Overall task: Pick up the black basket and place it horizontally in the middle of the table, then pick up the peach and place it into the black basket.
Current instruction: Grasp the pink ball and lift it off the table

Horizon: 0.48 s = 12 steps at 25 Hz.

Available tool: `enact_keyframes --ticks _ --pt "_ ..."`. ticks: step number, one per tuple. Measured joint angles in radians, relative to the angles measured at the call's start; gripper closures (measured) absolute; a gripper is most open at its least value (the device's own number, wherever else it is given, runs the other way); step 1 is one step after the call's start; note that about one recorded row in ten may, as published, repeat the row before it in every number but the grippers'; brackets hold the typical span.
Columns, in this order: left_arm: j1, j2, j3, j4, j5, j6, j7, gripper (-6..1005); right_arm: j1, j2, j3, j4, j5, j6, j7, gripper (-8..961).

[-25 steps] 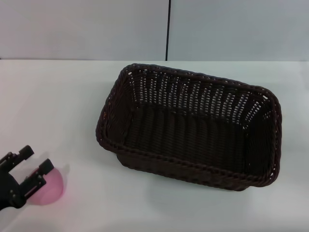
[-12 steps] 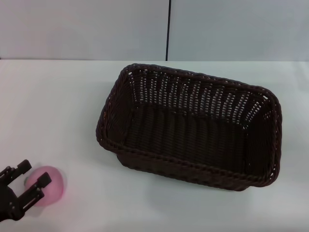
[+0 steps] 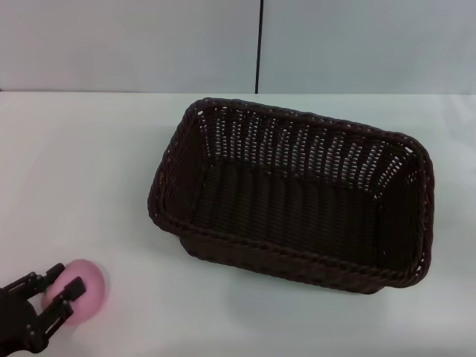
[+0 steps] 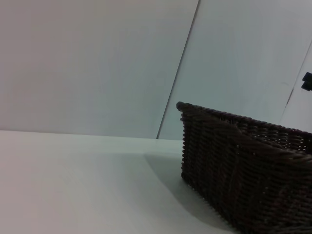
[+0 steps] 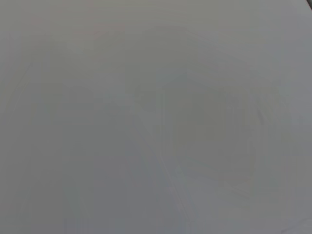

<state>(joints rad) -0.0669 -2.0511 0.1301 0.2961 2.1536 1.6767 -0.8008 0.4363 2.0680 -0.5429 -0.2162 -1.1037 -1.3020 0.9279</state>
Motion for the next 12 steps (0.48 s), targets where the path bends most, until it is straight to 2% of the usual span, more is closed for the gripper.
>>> enact_keyframes --ticks 6,12 --pt "-0.001 0.003 -0.001 0.000 0.003 0.012 -0.009 692 -0.002 0.001 -0.009 0.008 0.000 0.003 0.000 532" --pt "-0.012 0.005 -0.004 0.000 0.000 0.046 -0.020 726 -0.002 0.002 -0.017 0.010 -0.001 0.016 0.000 532"
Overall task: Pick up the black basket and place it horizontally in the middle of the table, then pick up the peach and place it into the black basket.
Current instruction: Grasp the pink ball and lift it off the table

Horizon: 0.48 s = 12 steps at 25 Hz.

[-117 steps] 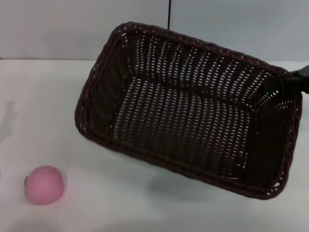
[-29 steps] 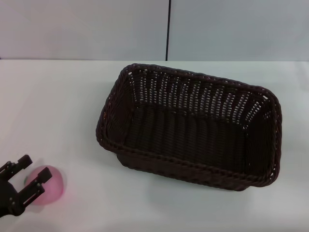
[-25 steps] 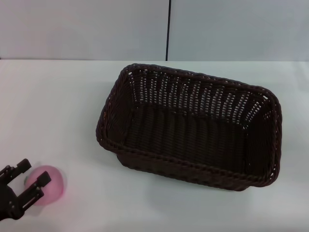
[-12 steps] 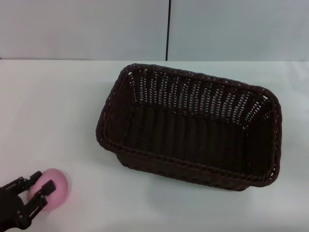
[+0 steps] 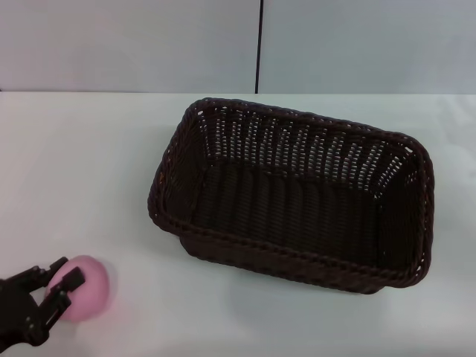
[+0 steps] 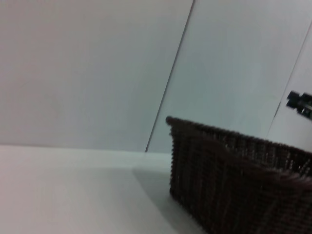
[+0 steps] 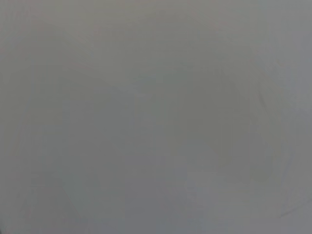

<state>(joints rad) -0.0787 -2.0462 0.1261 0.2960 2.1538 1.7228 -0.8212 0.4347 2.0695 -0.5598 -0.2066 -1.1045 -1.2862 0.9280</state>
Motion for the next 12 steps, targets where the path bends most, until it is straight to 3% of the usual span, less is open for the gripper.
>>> enact_keyframes --ticks 8,11,12 --pt "-0.059 -0.007 -0.039 -0.011 -0.006 0.071 -0.029 780 -0.002 0.001 0.000 0.000 0.000 0.001 0.000 531" --pt "-0.088 -0.008 -0.106 -0.028 -0.008 0.121 -0.046 805 -0.002 0.001 0.000 -0.001 0.000 0.001 0.000 531" --pt "-0.113 -0.009 -0.170 -0.054 -0.009 0.161 -0.057 814 -0.002 0.001 0.000 0.000 0.000 0.001 0.000 531"
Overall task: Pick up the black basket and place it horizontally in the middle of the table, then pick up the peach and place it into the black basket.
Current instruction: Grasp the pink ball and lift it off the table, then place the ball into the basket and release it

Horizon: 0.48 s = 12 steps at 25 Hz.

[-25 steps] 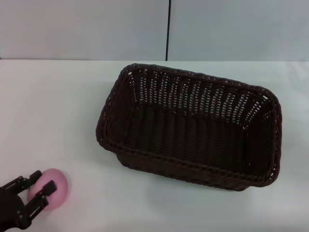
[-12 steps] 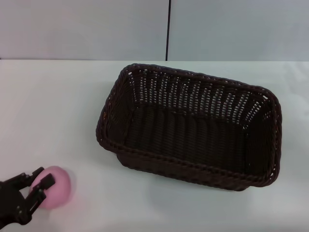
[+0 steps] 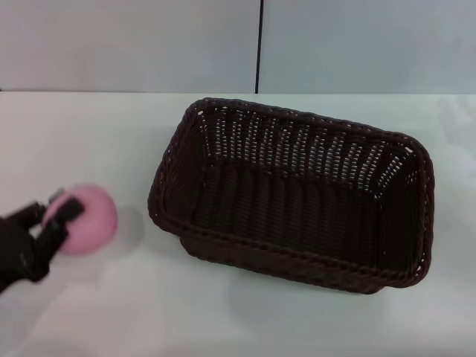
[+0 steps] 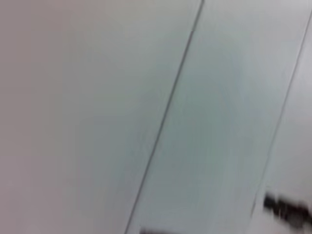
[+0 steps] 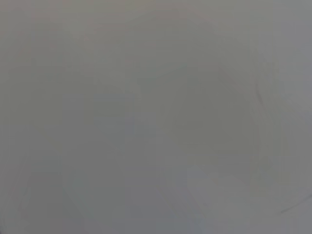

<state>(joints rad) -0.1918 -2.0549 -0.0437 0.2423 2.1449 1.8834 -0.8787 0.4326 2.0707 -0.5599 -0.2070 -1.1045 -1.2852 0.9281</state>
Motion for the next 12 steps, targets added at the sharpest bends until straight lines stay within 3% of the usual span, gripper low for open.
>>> enact_keyframes --ticks 4,5,6,12 --pt "-0.048 0.000 -0.071 -0.045 -0.001 0.042 -0.012 848 0.001 0.000 -0.001 0.011 0.000 -0.001 0.000 531" --pt "-0.085 -0.001 -0.081 -0.076 -0.001 0.050 -0.013 856 0.001 0.000 -0.001 0.015 0.000 -0.001 0.000 531" --pt "-0.132 -0.003 -0.071 -0.101 0.005 0.047 -0.012 865 0.002 0.000 -0.002 0.018 0.000 -0.001 0.000 531" --pt "-0.226 -0.010 0.013 -0.153 0.015 -0.029 -0.005 915 0.002 0.000 -0.002 0.026 0.000 0.000 0.000 532"
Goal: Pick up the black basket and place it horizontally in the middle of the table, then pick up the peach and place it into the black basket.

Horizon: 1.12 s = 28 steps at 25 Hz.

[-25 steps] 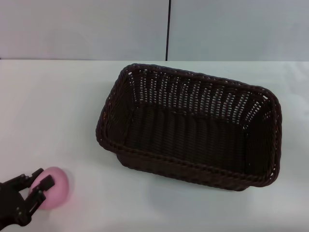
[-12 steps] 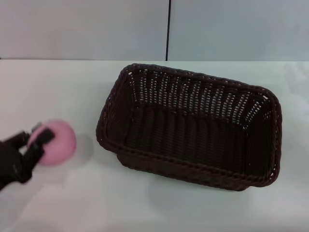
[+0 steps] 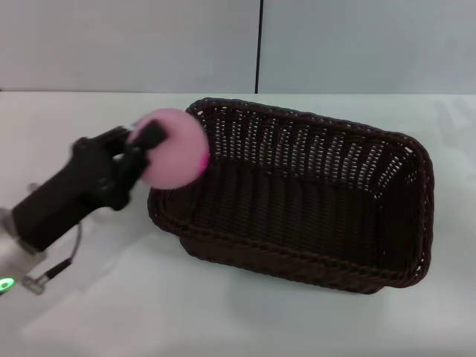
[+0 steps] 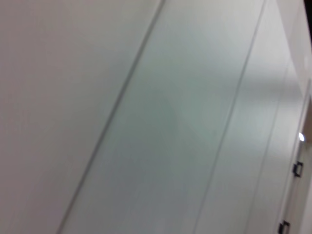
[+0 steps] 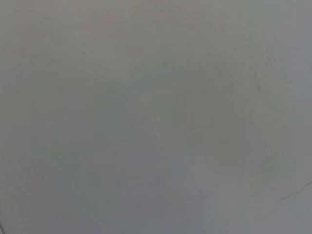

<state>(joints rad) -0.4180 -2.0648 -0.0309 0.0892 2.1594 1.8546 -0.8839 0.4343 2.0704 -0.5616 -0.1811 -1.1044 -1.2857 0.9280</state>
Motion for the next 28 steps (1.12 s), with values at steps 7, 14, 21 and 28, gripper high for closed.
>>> enact_keyframes --ticks 7,14,21,28 --pt "-0.040 -0.003 0.066 -0.026 0.001 -0.124 0.003 909 -0.003 0.001 -0.003 0.000 -0.001 0.000 0.000 532" --pt "-0.029 -0.002 0.065 -0.042 -0.003 -0.127 0.000 781 -0.004 0.002 -0.010 0.005 -0.002 0.001 0.000 531" --pt "0.007 0.000 0.015 -0.040 -0.011 -0.032 0.003 484 -0.010 0.002 0.005 0.007 0.008 -0.003 0.000 531" --pt "0.071 0.006 -0.141 -0.031 -0.014 0.088 0.046 320 -0.051 0.003 0.125 -0.013 0.010 -0.028 0.000 532"
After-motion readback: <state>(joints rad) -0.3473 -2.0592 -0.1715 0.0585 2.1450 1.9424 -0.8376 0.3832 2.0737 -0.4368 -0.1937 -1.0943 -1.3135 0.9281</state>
